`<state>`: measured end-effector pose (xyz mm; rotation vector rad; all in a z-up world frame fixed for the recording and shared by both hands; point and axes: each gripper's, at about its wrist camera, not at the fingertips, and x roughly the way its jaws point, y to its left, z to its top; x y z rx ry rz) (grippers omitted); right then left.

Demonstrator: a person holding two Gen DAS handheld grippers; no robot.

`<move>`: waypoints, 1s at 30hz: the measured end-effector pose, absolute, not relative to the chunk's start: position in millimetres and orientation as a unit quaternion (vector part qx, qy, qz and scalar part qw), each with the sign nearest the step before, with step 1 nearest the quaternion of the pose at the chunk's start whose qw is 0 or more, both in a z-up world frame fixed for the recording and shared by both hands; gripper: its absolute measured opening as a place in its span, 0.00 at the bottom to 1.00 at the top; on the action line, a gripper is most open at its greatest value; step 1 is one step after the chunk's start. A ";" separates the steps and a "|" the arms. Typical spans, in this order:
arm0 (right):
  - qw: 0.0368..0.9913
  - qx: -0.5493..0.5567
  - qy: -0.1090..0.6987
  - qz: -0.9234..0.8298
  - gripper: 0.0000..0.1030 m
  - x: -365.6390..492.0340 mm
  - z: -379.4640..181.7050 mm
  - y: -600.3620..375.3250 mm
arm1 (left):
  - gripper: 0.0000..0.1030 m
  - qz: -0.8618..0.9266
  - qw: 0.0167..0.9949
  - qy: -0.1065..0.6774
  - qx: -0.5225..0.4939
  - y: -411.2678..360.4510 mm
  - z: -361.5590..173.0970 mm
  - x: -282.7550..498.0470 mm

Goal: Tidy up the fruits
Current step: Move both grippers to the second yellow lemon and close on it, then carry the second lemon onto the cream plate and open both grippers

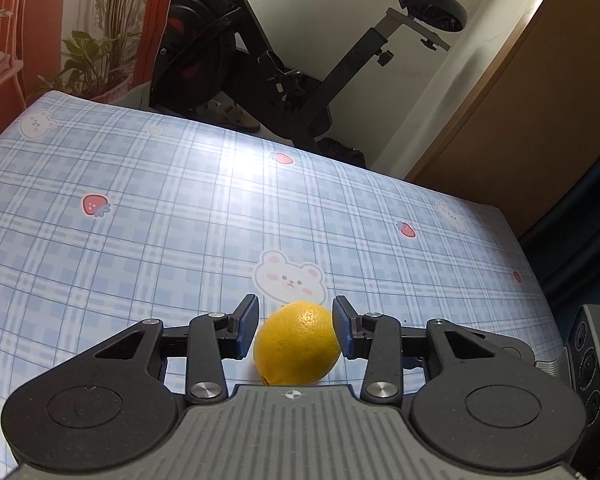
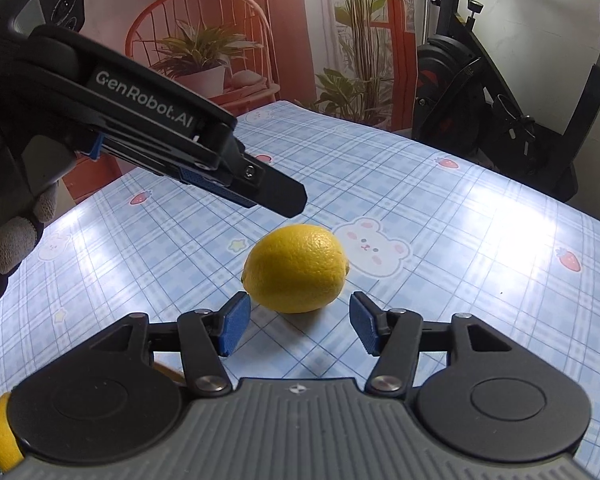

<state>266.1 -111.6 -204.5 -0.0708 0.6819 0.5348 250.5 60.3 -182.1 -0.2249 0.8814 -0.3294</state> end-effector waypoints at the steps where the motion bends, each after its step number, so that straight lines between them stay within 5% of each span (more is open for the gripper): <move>1: 0.907 -0.033 0.330 0.261 0.58 267.2 -205.3 -111.6 | 0.41 -0.161 0.885 0.425 -0.104 60.0 -183.5 250.9; 30: 0.913 -0.041 0.307 0.264 0.58 235.3 -174.9 -114.4 | 0.46 -0.211 0.876 0.420 -0.107 46.8 -161.9 222.0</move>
